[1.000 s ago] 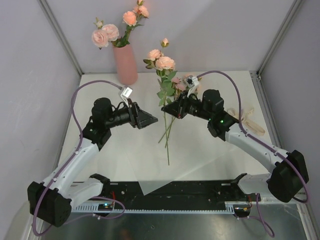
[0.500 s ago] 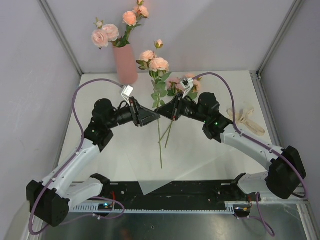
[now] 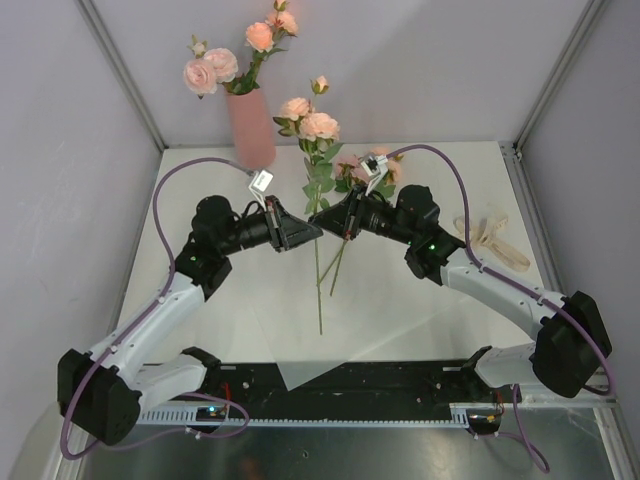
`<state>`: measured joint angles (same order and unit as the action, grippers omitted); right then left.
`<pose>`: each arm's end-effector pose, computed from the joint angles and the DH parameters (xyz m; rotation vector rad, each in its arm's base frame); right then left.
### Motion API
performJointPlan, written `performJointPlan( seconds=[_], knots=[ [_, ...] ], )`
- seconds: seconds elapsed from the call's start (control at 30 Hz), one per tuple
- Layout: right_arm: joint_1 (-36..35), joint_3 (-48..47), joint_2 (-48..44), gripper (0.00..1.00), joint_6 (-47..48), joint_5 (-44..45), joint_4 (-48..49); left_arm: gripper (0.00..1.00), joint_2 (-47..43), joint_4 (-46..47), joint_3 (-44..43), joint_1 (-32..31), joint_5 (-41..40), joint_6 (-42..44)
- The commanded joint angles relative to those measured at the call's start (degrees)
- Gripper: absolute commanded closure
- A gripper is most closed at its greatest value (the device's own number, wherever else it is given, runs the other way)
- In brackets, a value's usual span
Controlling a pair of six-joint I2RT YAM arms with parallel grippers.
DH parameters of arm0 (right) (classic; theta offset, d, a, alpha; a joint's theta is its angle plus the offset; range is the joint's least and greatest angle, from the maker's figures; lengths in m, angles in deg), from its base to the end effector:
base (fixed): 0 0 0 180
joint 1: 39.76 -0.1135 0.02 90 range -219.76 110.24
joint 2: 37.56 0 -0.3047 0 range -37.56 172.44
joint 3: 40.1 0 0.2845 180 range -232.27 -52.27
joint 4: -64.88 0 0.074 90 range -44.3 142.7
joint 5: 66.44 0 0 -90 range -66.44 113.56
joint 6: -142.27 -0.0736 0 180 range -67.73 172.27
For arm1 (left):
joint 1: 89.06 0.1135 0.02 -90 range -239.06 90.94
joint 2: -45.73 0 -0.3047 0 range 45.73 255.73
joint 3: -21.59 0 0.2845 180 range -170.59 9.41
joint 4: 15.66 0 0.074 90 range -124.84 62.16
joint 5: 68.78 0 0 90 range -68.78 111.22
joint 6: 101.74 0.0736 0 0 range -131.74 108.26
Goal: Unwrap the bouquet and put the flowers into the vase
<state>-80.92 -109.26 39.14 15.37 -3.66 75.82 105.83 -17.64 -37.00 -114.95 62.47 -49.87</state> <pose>0.2573 0.2696 0.3810 -0.4849 1.6328 1.4127 0.2322 -0.1666 0.3623 0.4218 1.7732 -1.4052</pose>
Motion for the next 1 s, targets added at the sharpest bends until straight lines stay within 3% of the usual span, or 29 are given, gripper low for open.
performJointPlan(
  seconds=[0.0, 0.07, 0.2, 0.37, 0.47, 0.73, 0.87, 0.97],
  knots=[
    [-0.36, 0.29, -0.16, 1.00, -0.20, -0.23, 4.04, 0.96, 0.58, 2.64, -0.31, -0.39, 1.23, -0.45],
    [-0.37, 0.25, -0.42, 0.96, -0.14, -0.21, 3.78, 0.99, 0.73, 2.70, -0.56, -0.43, 0.85, -0.30],
    [-0.05, 0.29, -2.80, 0.69, 1.93, 0.53, 1.34, 1.00, 0.40, 2.71, -1.54, -0.24, -3.08, 1.77],
    [2.04, 0.27, -10.31, 0.22, 6.41, 3.62, -6.13, 1.00, -1.57, 2.54, -3.81, -0.17, -12.85, 9.21],
    [2.80, 0.27, -15.31, 0.04, 9.66, 5.04, -11.90, 1.00, -1.99, 2.16, -6.95, 0.07, -19.43, 17.89],
    [4.20, 1.97, -25.64, 0.01, 17.27, 12.32, -22.37, 1.00, 6.93, 0.43, -27.17, 4.19, -43.33, 35.62],
    [6.18, 3.50, -29.42, 0.01, 18.07, 13.51, -24.62, 1.00, 16.44, 2.28, -38.91, 8.75, -47.01, 40.87],
    [7.11, 4.07, -30.98, 0.01, 18.39, 13.40, -24.77, 1.00, 23.40, 4.55, -48.25, 12.67, -45.97, 39.61]
  ],
)
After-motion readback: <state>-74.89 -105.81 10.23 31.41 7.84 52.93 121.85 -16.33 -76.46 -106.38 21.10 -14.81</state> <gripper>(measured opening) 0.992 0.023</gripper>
